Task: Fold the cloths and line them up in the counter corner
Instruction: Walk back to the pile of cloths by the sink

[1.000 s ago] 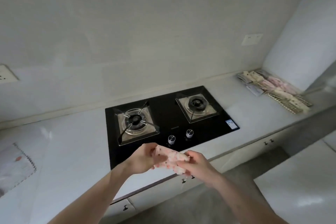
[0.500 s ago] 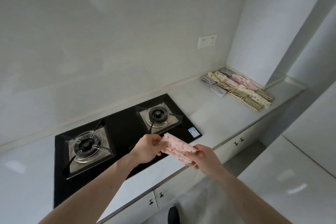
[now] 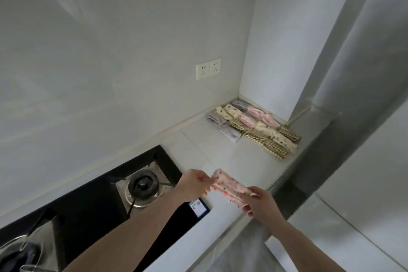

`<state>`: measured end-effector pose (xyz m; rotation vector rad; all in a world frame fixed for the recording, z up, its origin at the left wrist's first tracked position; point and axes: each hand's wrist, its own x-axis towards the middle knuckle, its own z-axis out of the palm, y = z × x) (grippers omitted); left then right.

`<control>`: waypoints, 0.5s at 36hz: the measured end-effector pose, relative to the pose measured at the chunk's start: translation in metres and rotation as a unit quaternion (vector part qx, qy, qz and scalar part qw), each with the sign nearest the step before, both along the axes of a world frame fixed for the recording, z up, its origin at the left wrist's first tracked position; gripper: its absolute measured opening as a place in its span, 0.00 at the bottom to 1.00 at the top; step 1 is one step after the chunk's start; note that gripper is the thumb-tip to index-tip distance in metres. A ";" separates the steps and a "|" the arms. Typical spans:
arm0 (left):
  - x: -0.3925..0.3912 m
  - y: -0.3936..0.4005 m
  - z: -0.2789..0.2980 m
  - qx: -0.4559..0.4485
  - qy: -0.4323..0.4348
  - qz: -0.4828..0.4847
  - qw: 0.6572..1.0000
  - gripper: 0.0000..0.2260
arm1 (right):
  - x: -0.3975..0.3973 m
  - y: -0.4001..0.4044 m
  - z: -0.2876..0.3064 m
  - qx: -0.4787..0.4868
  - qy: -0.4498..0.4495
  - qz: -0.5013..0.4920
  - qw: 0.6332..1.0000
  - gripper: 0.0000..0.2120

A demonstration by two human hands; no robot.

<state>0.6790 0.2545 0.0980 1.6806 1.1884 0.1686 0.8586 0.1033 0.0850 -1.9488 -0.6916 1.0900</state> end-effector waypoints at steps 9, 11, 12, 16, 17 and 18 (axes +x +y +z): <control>0.058 0.046 -0.013 0.009 0.040 -0.025 0.999 0.09 | 0.095 0.072 -0.042 -0.028 0.045 -0.078 0.996 0.07; 0.065 0.055 -0.017 0.009 0.050 -0.007 0.999 0.08 | 0.119 0.091 -0.056 -0.042 0.044 -0.086 0.994 0.08; 0.068 0.059 -0.019 0.007 0.056 0.004 0.998 0.07 | 0.131 0.101 -0.064 -0.054 0.043 -0.088 0.994 0.09; 0.084 0.070 -0.026 0.001 0.076 0.041 0.996 0.05 | 0.179 0.137 -0.082 -0.091 0.055 -0.088 0.990 0.07; 0.089 0.071 -0.027 -0.001 0.079 0.051 0.996 0.04 | 0.189 0.146 -0.085 -0.098 0.058 -0.089 0.989 0.07; 0.094 0.072 -0.027 -0.001 0.082 0.059 0.995 0.04 | 0.200 0.157 -0.091 -0.104 0.062 -0.094 0.988 0.08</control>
